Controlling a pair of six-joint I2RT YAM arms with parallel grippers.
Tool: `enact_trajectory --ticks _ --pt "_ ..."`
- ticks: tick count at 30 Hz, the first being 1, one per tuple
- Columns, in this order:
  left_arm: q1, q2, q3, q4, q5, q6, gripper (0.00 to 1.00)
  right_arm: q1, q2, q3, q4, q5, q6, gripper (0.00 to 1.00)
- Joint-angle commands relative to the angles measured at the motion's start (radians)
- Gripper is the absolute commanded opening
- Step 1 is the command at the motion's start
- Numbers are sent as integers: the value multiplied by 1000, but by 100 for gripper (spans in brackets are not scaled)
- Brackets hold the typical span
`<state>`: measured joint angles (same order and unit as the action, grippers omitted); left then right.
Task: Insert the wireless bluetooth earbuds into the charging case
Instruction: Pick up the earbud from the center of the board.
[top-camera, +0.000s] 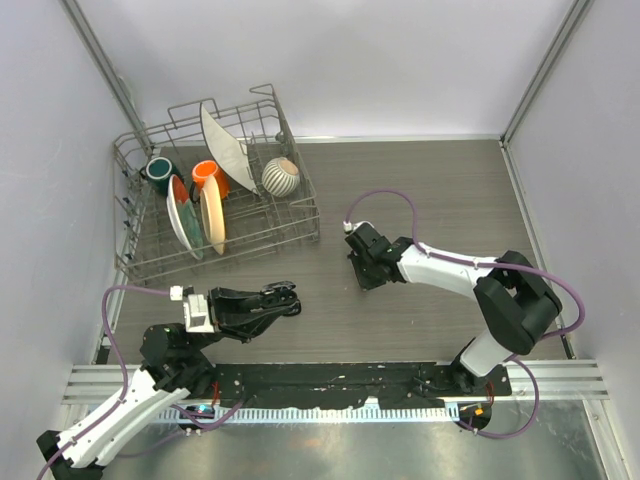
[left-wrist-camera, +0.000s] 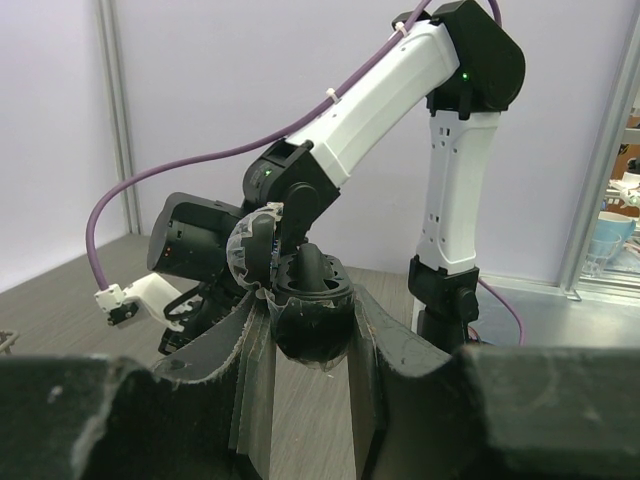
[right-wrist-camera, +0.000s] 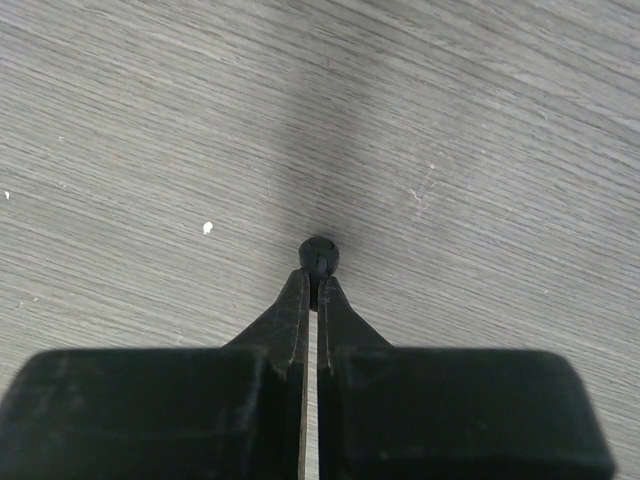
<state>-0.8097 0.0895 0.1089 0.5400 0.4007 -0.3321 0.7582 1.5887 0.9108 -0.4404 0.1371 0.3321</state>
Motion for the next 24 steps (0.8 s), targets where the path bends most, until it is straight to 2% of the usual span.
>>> enact_trajectory --ticks 1,6,11,16,20,23,24 --pt "-3 7 35 24 -11 16 0 4 -73 -10 26 16 -5 1" --pt "-2 9 34 26 -16 16 0 4 -170 8 26 -45 -91 1" --pt "-3 0 31 22 -69 15 0 4 -286 40 3 -203 -211 1" --pt "-3 -1 20 55 -19 27 0 4 -409 27 29 -352 -417 1" --pt "-3 3 12 61 9 36 0 4 -596 -38 103 -413 -502 1" --pt "-3 3 6 74 24 41 0 6 -648 -30 91 -494 -577 1" --pt "-3 3 5 78 26 41 0 4 -664 -11 79 -569 -599 1"
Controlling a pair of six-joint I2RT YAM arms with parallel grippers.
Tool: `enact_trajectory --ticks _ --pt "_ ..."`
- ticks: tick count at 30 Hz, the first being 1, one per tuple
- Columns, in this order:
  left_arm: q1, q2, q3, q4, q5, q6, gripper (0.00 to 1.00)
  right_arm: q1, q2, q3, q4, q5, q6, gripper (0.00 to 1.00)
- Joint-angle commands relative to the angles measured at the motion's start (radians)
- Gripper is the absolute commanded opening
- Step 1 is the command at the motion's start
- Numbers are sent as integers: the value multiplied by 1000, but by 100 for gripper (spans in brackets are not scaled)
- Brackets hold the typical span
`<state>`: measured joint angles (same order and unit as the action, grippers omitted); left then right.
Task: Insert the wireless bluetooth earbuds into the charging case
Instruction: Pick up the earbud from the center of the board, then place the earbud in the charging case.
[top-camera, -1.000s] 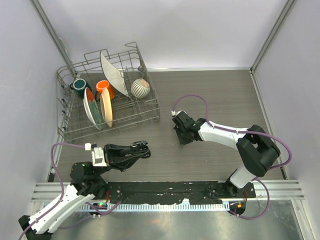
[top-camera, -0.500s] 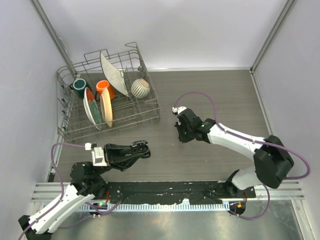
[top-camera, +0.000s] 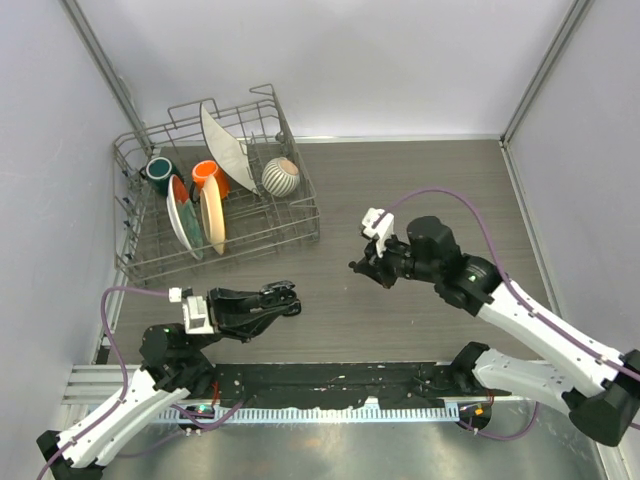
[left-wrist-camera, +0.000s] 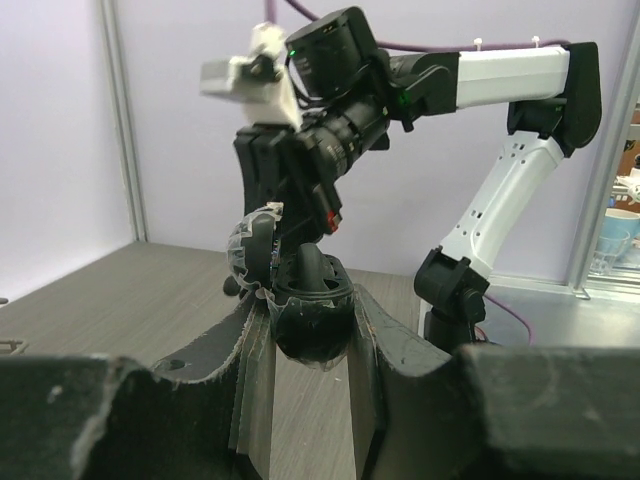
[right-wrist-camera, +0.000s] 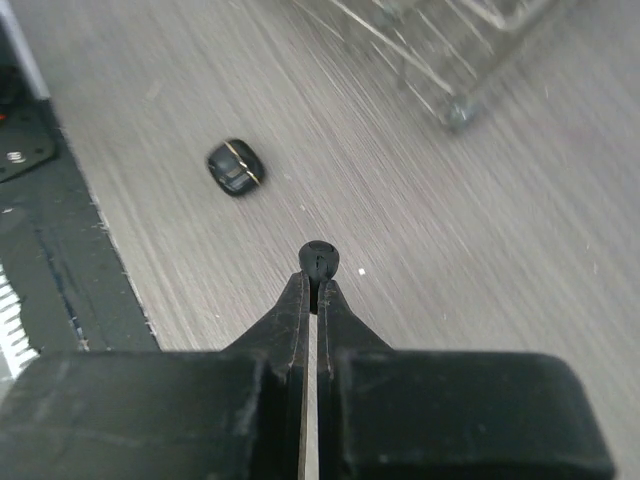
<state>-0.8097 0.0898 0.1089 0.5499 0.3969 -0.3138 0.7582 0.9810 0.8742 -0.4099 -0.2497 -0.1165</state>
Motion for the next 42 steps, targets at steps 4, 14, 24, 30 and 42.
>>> enact_trajectory --ticks 4,14,24,30,42 --pt "-3 4 0 71 23 25 0 6 -58 100 -48 -321 -238 1" --pt "-3 33 14 67 83 16 0 10 33 382 -271 -592 -386 1" --pt "-3 80 20 114 154 1 0 180 123 558 -401 -577 -463 1" --pt "-2 136 38 145 197 -13 0 248 174 614 -449 -534 -497 1" --pt "-3 206 63 182 226 -36 0 349 252 651 -442 -370 -523 1"
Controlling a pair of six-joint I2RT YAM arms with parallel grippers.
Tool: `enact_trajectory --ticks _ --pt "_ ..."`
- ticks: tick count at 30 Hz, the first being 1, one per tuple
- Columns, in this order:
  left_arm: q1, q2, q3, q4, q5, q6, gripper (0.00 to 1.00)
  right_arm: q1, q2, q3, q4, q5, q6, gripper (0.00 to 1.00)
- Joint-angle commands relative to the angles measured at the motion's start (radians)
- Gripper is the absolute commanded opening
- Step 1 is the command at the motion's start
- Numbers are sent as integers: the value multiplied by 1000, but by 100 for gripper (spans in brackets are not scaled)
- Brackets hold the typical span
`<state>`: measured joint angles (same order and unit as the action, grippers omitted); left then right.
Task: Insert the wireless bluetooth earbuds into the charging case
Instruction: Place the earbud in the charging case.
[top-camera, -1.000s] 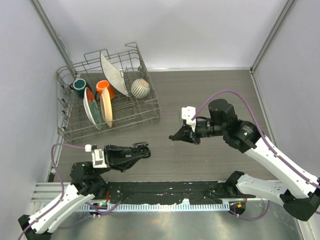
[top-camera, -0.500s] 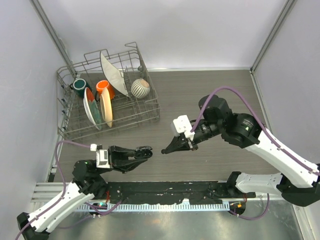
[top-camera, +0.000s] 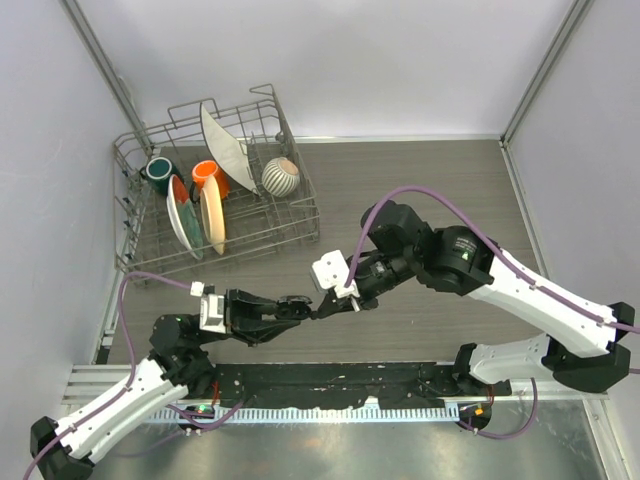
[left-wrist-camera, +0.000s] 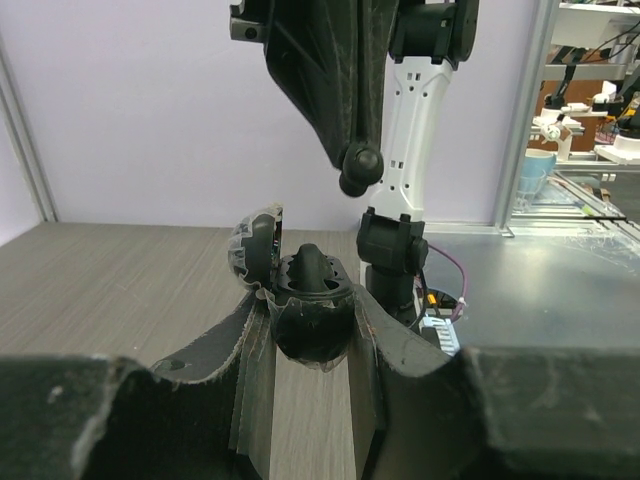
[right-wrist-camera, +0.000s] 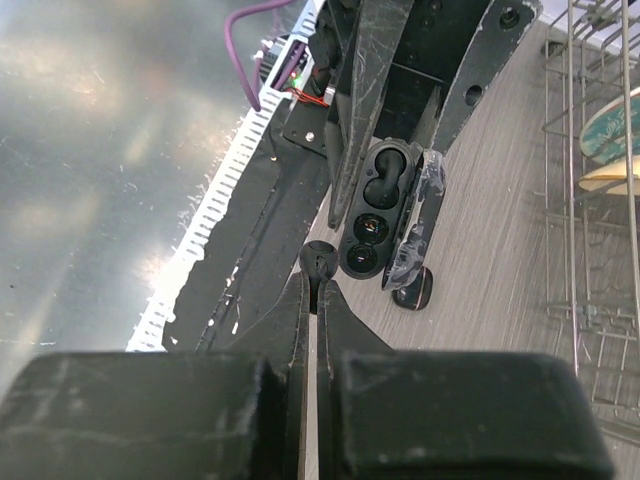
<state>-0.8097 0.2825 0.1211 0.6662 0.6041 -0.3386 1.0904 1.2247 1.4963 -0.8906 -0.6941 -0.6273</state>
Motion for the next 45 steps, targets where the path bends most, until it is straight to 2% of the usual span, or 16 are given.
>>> enact_trajectory --ticks 1,9,26,38,40,45 --pt "-2 14 51 68 22 -13 0 19 16 22 48 85 -14 1" --pt "-3 14 54 69 45 -17 0 22 39 10 102 87 -28 1" --pt "-3 35 52 96 14 -13 0 43 82 7 81 56 -37 1" --pt "-3 24 46 130 -1 -2 0 51 121 15 47 113 -48 1" --pt "-3 23 43 134 -6 0 0 51 118 12 59 126 -40 2" --pt "-3 24 34 156 -21 6 0 52 96 -11 91 174 -28 11"
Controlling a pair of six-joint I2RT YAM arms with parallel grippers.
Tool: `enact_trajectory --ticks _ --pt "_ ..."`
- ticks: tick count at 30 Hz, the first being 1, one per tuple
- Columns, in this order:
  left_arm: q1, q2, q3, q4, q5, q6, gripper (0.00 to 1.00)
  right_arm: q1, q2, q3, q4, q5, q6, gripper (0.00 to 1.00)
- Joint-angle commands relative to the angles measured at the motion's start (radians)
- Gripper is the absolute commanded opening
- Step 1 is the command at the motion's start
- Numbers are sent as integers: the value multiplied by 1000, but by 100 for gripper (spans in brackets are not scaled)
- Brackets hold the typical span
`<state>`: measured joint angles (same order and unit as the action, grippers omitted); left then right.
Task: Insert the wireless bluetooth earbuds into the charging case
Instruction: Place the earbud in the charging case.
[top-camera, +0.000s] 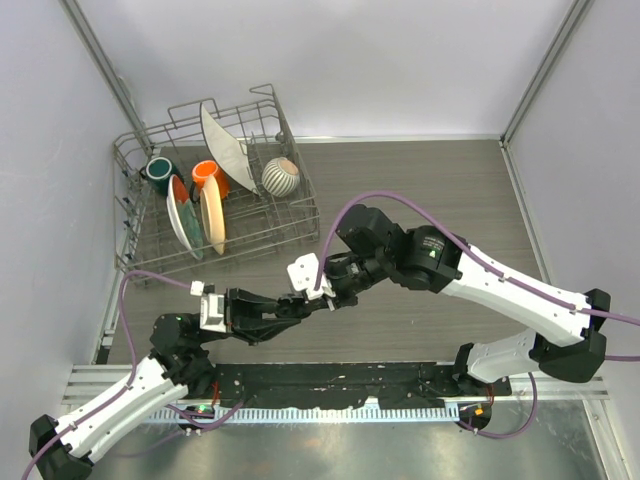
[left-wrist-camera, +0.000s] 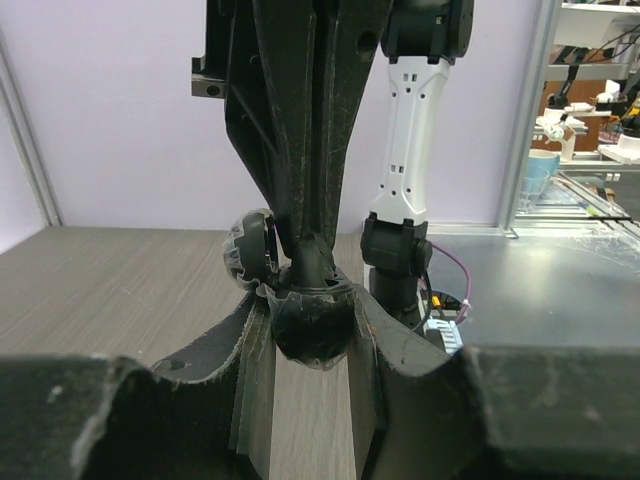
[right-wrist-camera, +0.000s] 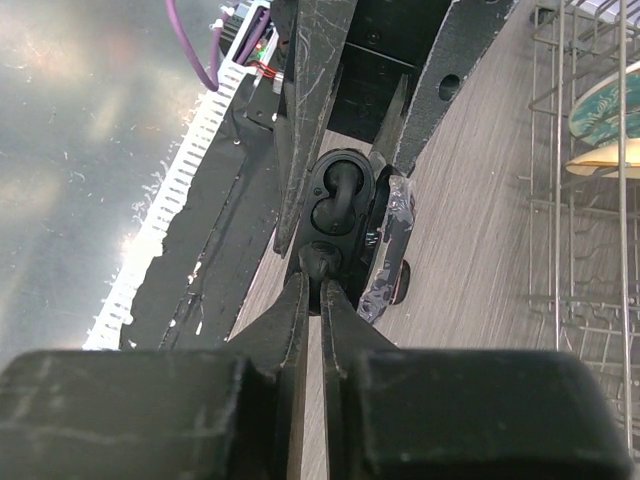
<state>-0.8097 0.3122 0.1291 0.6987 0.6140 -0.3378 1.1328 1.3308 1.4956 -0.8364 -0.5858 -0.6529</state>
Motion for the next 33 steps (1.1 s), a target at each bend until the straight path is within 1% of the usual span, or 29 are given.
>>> enact_trajectory --ticks 1,5,9,11,12,13,16,17,18,19,23,24,30,33 --pt "-3 -7 26 124 -36 3 0 10 -13 -12 43 69 -1 15" --pt "-2 1 24 125 -37 6 0 12 -35 -32 80 92 13 20" --pt "-3 7 24 127 -40 6 0 10 -50 -38 103 101 21 21" --pt "-3 5 24 124 -49 6 0 10 -53 -38 109 104 32 16" --pt "-3 7 24 124 -51 6 0 10 -51 -35 112 106 42 10" --pt "-3 8 23 124 -54 6 0 10 -51 -31 117 121 51 1" --pt "-2 8 24 124 -51 6 0 10 -56 -31 154 159 96 1" --pt "-2 8 24 124 -53 6 0 10 -61 -32 152 153 92 3" --pt "-3 8 24 124 -54 8 0 10 -64 -35 152 146 87 7" --pt "-2 8 26 124 -56 6 0 10 -70 -43 155 135 79 14" --pt "-3 7 24 120 -59 8 0 9 -119 -72 201 118 79 22" --pt "-3 5 24 117 -60 8 0 10 -128 -80 212 118 81 26" --pt "-3 -1 23 94 -82 13 0 10 -234 -159 338 122 95 36" --pt "-2 -1 21 88 -86 14 0 10 -268 -205 414 151 107 38"
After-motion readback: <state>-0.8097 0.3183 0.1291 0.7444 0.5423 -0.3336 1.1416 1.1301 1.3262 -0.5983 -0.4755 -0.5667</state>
